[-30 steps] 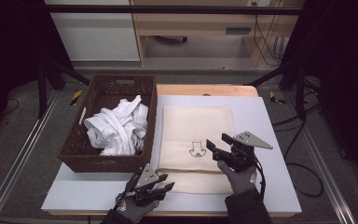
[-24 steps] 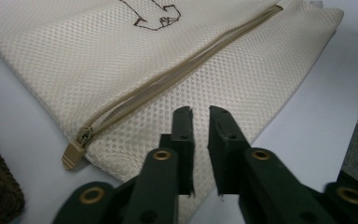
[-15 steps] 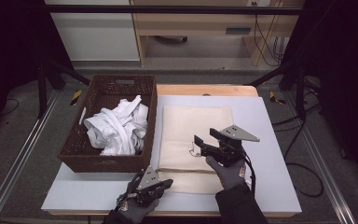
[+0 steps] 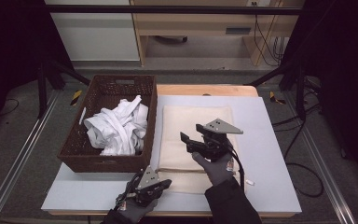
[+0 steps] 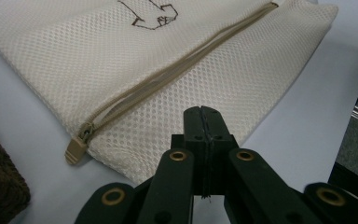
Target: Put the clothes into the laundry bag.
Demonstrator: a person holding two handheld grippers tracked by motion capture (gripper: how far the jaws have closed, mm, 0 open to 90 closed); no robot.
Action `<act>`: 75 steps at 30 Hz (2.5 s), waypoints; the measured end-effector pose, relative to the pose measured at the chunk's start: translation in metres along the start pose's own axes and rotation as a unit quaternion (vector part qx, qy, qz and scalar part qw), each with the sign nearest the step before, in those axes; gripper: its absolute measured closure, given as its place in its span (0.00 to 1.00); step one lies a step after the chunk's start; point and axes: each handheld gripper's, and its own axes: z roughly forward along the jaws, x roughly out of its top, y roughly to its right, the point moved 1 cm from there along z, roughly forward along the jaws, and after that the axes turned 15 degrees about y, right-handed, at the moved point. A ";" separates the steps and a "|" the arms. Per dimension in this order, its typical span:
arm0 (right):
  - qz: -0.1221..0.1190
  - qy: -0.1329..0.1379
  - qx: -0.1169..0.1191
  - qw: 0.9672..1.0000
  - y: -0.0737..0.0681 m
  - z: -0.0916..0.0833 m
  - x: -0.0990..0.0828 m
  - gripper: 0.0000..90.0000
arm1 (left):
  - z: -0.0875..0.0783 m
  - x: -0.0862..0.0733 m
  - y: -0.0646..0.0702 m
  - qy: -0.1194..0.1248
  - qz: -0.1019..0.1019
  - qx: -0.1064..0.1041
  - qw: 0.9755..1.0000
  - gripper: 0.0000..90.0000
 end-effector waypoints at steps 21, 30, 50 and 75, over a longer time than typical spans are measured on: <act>-0.033 -0.182 -0.027 0.982 0.024 -0.020 -0.112 0.64 | 0.016 -0.003 0.003 -0.031 0.002 -0.006 1.000 0.99; -0.035 -0.208 -0.021 0.977 0.027 -0.025 -0.121 0.70 | 0.018 -0.004 0.001 -0.040 -0.005 -0.006 0.999 0.99; -0.004 -0.156 -0.024 0.988 0.040 -0.028 -0.102 0.98 | 0.017 0.021 0.003 -0.010 0.015 -0.002 1.000 0.94; 0.011 -0.133 -0.006 0.991 0.040 -0.030 -0.091 0.84 | 0.082 0.052 -0.010 -0.052 0.054 0.034 0.997 0.96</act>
